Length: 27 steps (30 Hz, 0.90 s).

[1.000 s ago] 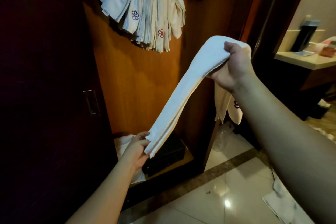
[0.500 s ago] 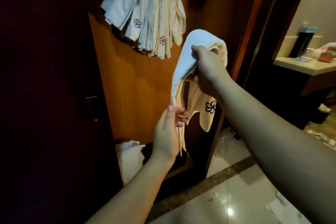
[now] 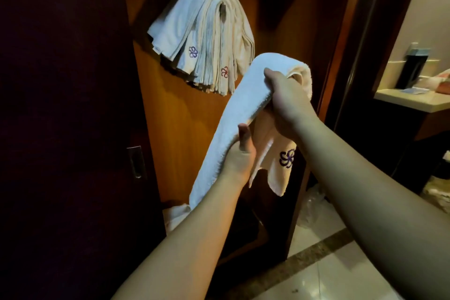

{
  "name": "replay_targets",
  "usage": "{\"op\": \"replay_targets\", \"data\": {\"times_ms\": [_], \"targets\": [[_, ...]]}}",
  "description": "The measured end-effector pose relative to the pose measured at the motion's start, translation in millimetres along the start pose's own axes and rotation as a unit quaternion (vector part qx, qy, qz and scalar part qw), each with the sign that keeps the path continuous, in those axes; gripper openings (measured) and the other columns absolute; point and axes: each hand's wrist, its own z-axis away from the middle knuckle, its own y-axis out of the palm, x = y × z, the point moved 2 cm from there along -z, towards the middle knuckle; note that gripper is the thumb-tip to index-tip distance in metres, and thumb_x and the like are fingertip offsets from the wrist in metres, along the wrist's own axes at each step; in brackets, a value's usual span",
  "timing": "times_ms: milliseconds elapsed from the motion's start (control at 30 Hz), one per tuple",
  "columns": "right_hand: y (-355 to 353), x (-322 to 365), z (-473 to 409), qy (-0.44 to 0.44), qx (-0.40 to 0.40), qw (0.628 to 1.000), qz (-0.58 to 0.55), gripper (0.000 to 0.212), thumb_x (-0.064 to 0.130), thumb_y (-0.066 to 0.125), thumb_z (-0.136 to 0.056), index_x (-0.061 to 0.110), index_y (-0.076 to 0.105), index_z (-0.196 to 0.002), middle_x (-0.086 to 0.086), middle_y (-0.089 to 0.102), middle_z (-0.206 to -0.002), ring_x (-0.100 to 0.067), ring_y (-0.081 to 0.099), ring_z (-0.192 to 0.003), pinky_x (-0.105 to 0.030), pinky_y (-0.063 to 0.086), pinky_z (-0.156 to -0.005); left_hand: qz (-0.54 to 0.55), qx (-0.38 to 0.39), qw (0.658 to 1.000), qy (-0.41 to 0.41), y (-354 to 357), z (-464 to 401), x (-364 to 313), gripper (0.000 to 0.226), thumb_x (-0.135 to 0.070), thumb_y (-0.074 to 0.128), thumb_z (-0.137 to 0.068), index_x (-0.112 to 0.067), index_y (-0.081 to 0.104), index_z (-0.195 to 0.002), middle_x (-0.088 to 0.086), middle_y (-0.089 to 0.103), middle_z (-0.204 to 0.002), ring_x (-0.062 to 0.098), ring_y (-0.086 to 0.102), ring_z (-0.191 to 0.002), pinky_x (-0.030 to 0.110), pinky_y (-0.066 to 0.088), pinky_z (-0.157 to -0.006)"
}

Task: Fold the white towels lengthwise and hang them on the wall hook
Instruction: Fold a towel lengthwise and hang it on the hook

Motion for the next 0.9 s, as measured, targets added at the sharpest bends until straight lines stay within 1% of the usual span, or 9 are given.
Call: {"op": "replay_targets", "data": {"times_ms": [100,167,267,400,500,633,733,800,900], "targets": [[-18.0,-4.5,-4.0,-0.024,-0.021,0.996,0.086,0.078,0.065,0.055,-0.072,0.009,0.061,-0.127,-0.005,0.063,-0.128,-0.026,0.058,-0.120,-0.046,0.041,-0.110,0.163,-0.006,0.986,-0.023,-6.1,-9.0,-10.9,0.089,-0.089,0.026,-0.079,-0.028,0.053,-0.138,0.001,0.051,-0.148,0.018,0.043,-0.138,0.016,0.031,-0.110],[-28.0,-8.2,-5.5,-0.013,-0.028,0.992,0.121,0.073,0.061,0.052,-0.089,0.008,0.052,-0.140,-0.009,0.054,-0.141,-0.028,0.049,-0.131,-0.035,0.033,-0.112,0.280,-0.046,0.959,-0.026,-12.2,-22.6,-13.3,0.048,-0.072,0.053,-0.084,-0.035,0.064,-0.113,-0.001,0.064,-0.131,0.021,0.054,-0.128,0.037,0.038,-0.115],[-40.6,-19.8,-16.5,0.007,-0.057,0.992,0.113,0.064,0.054,0.044,-0.100,0.009,0.044,-0.146,-0.009,0.047,-0.148,-0.024,0.043,-0.135,-0.023,0.028,-0.099,0.285,-0.194,0.938,-0.037,-26.8,-39.6,-10.1,0.046,-0.065,0.073,-0.071,-0.026,0.076,-0.095,-0.002,0.075,-0.105,0.019,0.069,-0.106,0.044,0.053,-0.100],[-49.8,-36.3,-13.0,0.036,-0.091,0.995,0.014,0.071,0.060,0.054,-0.092,0.014,0.045,-0.145,-0.003,0.049,-0.145,-0.023,0.044,-0.137,-0.028,0.025,-0.116,0.259,-0.160,0.952,0.022,-37.9,-57.3,-29.0,0.035,-0.036,0.052,-0.101,-0.012,0.065,-0.121,0.002,0.070,-0.119,0.014,0.065,-0.112,0.033,0.048,-0.105],[-67.7,-66.8,-41.2,0.023,-0.170,0.980,-0.102,0.067,0.069,0.069,-0.061,0.026,0.065,-0.113,-0.001,0.068,-0.117,-0.017,0.064,-0.112,-0.040,0.041,-0.112,0.187,-0.140,0.972,0.026,-51.8,-74.2,-36.1,0.034,-0.041,0.049,-0.099,-0.019,0.061,-0.122,0.004,0.063,-0.131,0.018,0.057,-0.122,0.042,0.038,-0.115],[-75.2,-60.9,-68.6,0.018,-0.194,0.968,-0.158,0.024,0.037,0.070,-0.078,0.026,0.058,-0.094,-0.006,0.068,-0.105,-0.017,0.069,-0.099,-0.042,0.051,-0.102,0.059,-0.101,0.993,0.007,-65.8,-94.2,-44.1,0.056,-0.051,0.053,-0.096,-0.023,0.049,-0.144,0.003,0.048,-0.148,0.015,0.045,-0.129,0.030,0.030,-0.107],[-68.7,-45.3,-94.8,0.040,-0.174,0.981,-0.071,0.040,0.048,0.058,-0.082,0.021,0.059,-0.111,-0.002,0.065,-0.110,-0.014,0.061,-0.100,-0.037,0.040,-0.102,0.048,-0.100,0.994,-0.003,-75.7,-118.6,-46.9,0.062,-0.054,0.055,-0.096,-0.024,0.044,-0.149,-0.001,0.044,-0.146,0.015,0.041,-0.133,0.028,0.026,-0.098],[-65.8,-38.3,-118.6,0.028,-0.158,0.987,-0.003,0.067,0.060,0.049,-0.077,0.017,0.058,-0.127,-0.003,0.063,-0.125,-0.017,0.058,-0.109,-0.038,0.038,-0.106,0.075,-0.102,0.992,-0.006,-79.8,-130.7,-49.4,0.058,-0.054,0.058,-0.094,-0.022,0.052,-0.142,-0.004,0.050,-0.138,0.013,0.048,-0.128,0.024,0.028,-0.097],[-58.7,-29.0,-145.0,0.022,-0.166,0.985,0.048,0.058,0.050,0.044,-0.093,0.011,0.053,-0.136,-0.006,0.056,-0.136,-0.026,0.052,-0.122,-0.041,0.035,-0.110,0.152,-0.104,0.982,0.026,-79.3,-152.4,-51.6,0.014,-0.035,0.058,-0.098,-0.023,0.065,-0.099,-0.009,0.076,-0.092,-0.003,0.068,-0.082,0.006,0.045,-0.066]]}}
